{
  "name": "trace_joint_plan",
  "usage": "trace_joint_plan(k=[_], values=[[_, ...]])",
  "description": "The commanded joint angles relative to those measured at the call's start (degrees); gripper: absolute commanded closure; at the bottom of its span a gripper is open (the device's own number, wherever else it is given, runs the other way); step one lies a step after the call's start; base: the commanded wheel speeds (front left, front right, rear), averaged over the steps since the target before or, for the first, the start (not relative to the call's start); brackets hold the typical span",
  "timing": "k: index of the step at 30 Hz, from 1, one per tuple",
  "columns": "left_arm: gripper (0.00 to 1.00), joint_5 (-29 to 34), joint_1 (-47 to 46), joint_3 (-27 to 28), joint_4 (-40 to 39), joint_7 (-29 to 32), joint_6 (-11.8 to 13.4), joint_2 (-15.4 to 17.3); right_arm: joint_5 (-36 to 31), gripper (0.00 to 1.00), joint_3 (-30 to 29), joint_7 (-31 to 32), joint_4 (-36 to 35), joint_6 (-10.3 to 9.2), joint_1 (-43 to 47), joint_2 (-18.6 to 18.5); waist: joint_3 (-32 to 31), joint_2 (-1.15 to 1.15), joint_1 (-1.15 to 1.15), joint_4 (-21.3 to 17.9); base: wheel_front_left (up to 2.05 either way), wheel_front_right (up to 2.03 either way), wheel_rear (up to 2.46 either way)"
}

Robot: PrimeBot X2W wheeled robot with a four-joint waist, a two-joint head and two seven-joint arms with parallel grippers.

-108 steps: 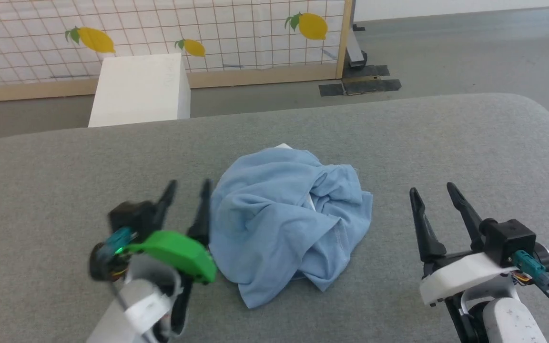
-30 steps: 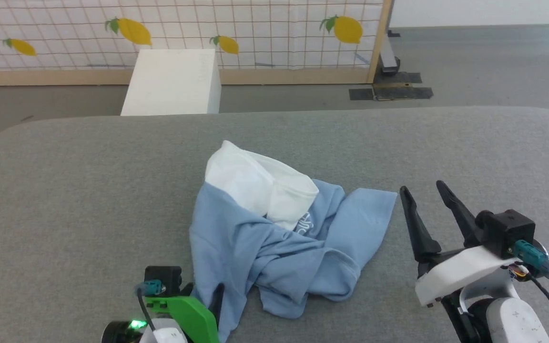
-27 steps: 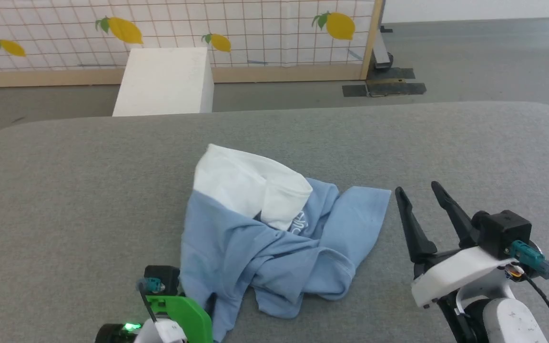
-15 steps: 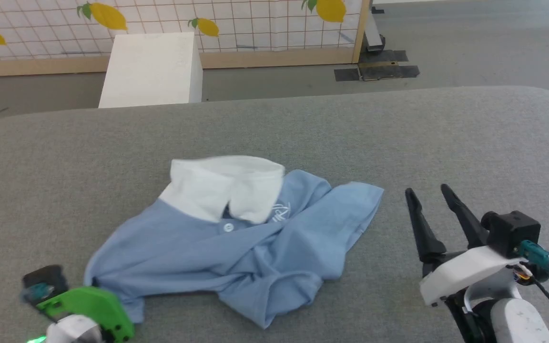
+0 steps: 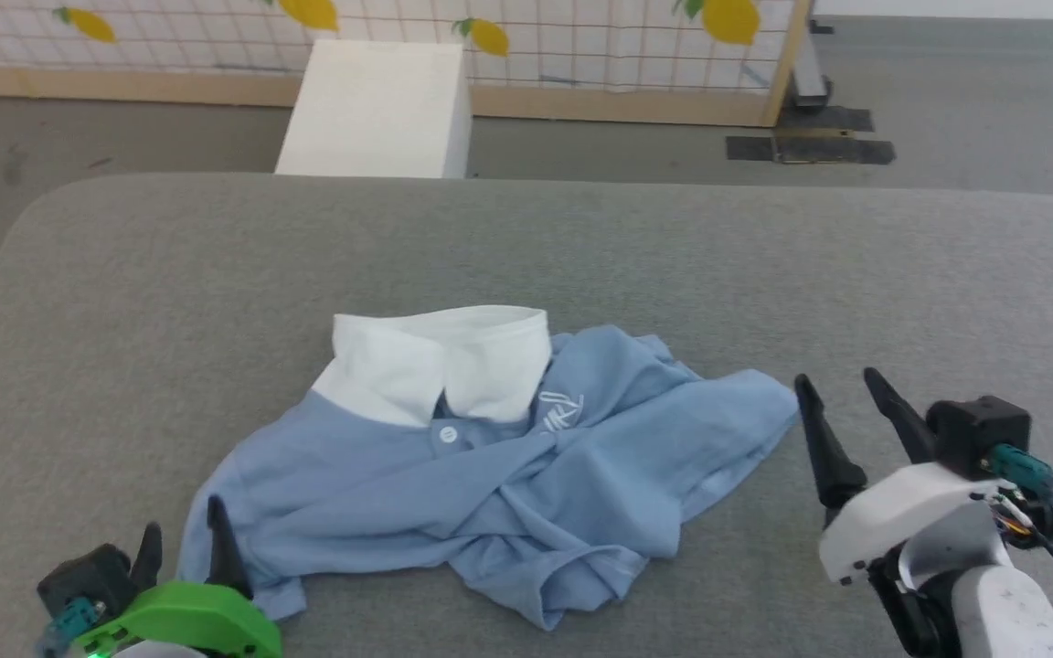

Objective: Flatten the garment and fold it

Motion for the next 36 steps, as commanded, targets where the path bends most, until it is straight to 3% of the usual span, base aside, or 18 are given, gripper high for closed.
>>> trace_joint_plan(k=[1,4,8,13,18,19,20,21,28,36], values=[[0.0,1.07,-1.47,-0.9,-0.05,-3.35,-1.02,-0.23,-0.87,0.0,0.65,-0.56,0.06,-0.09,-1.75,0.08,1.04,0.0,0.0,3.04,0.0,0.0,0.0],[0.0,2.53,-3.63,-3.25,0.64,-9.72,-2.7,-0.79,-2.59,0.0,2.03,-0.09,1.88,-0.09,-4.52,0.08,2.05,0.0,0.0,5.13,0.0,0.0,0.0],[0.0,4.21,-6.67,-6.29,1.35,-12.53,-4.05,-1.55,-4.96,0.0,3.33,3.88,7.74,-0.09,-8.63,0.08,3.39,0.0,0.0,7.79,0.0,0.0,0.0],[0.0,5.0,-9.31,-9.34,2.15,-13.04,-4.57,-2.19,-4.82,0.0,6.5,14.68,17.05,-0.09,-13.45,-0.6,5.17,0.0,0.0,10.24,0.0,0.0,0.0],[0.0,4.99,-10.1,-9.92,2.97,-13.07,-4.99,-2.39,-2.74,0.0,8.95,24.07,22.81,-0.09,-16.26,-1.76,6.04,0.0,0.0,10.3,0.0,0.0,0.0],[0.0,5.09,-10.13,-9.97,3.25,-13.07,-5.0,-2.4,-2.46,0.47,9.44,26.68,23.84,-0.09,-16.42,-1.96,5.99,0.0,0.0,10.11,0.0,0.0,0.0],[0.0,5.13,-10.13,-9.94,3.37,-13.08,-5.0,-2.42,-2.17,0.68,9.66,28.36,24.29,-0.09,-16.47,-2.05,5.89,0.0,0.0,9.93,0.0,0.0,0.0],[0.0,5.17,-10.07,-9.89,3.52,-13.08,-5.01,-2.43,-1.58,1.0,9.67,29.85,24.39,-0.09,-16.34,-2.05,5.69,0.0,0.0,9.67,0.0,0.0,0.0],[0.0,5.69,-8.85,-9.37,4.68,-13.08,-4.81,-2.47,1.53,1.0,4.75,35.55,17.07,-0.09,-7.98,-1.93,2.37,0.0,0.0,6.54,0.0,0.0,0.0],[0.0,6.27,-7.27,-8.39,5.42,-13.09,-4.83,-2.32,2.6,1.0,-7.32,45.21,-3.35,-0.09,11.48,-0.41,-0.54,0.0,0.0,0.89,0.0,0.0,0.0]])
